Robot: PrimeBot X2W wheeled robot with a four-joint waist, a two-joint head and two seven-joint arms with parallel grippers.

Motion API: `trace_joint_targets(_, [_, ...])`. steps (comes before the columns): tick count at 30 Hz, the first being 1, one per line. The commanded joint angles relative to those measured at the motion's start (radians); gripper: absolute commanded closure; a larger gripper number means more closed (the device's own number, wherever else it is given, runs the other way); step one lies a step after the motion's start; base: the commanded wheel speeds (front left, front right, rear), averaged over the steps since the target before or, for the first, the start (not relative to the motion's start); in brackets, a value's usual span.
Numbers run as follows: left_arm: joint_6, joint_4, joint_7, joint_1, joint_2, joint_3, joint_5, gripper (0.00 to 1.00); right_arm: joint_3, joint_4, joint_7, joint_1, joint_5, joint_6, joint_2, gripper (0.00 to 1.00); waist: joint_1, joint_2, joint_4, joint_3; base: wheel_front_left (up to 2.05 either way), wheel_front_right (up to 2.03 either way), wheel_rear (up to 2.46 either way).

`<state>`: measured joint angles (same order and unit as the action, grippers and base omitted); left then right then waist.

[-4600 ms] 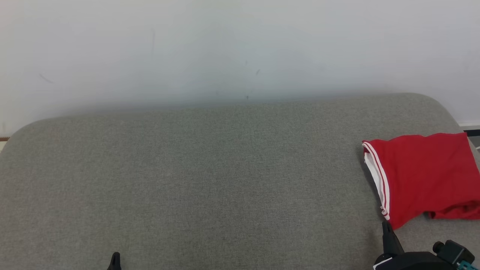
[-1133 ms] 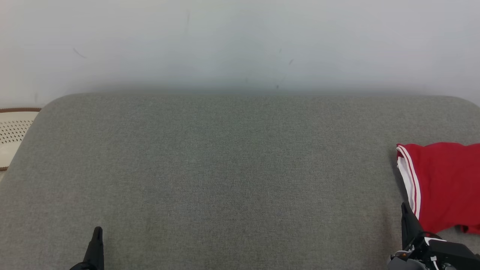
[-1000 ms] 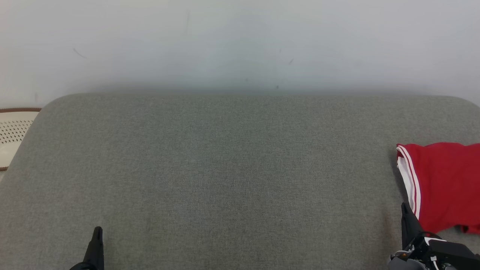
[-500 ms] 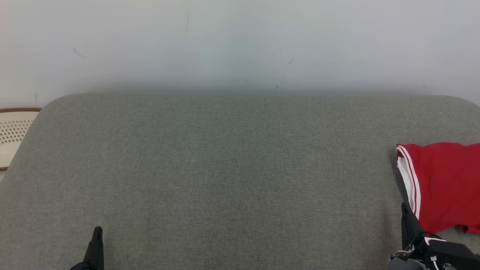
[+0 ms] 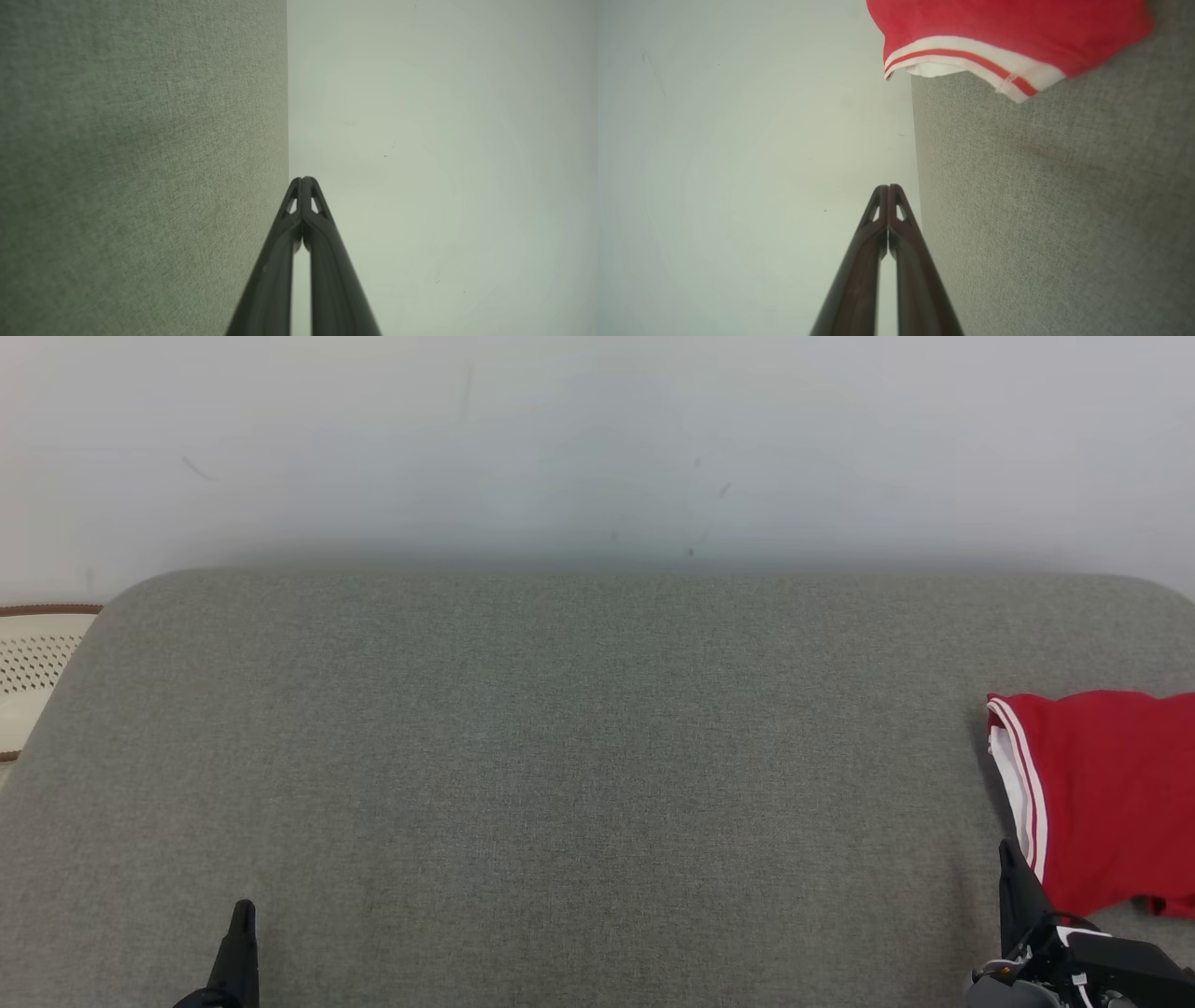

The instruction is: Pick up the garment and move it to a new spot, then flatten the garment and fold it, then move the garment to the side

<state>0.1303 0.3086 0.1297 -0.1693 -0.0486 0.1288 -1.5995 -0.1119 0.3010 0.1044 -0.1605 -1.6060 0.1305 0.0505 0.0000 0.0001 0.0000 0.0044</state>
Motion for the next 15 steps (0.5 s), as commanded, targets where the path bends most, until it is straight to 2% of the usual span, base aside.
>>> trace_joint_targets(1, [0.003,0.001,-0.001,-0.007,-0.003,0.004,-0.008,1.00,0.000,-0.003,0.001,-0.008,-0.003,0.000,-0.002,1.00,0.0000,-0.0001,0.000,0.000,0.00,0.00,0.00])
trace_joint_targets(15, [0.003,0.001,-0.001,-0.007,-0.003,0.004,-0.008,1.00,0.000,-0.003,0.001,-0.008,-0.003,0.000,-0.002,1.00,0.0000,-0.0001,0.000,0.000,0.00,0.00,0.00])
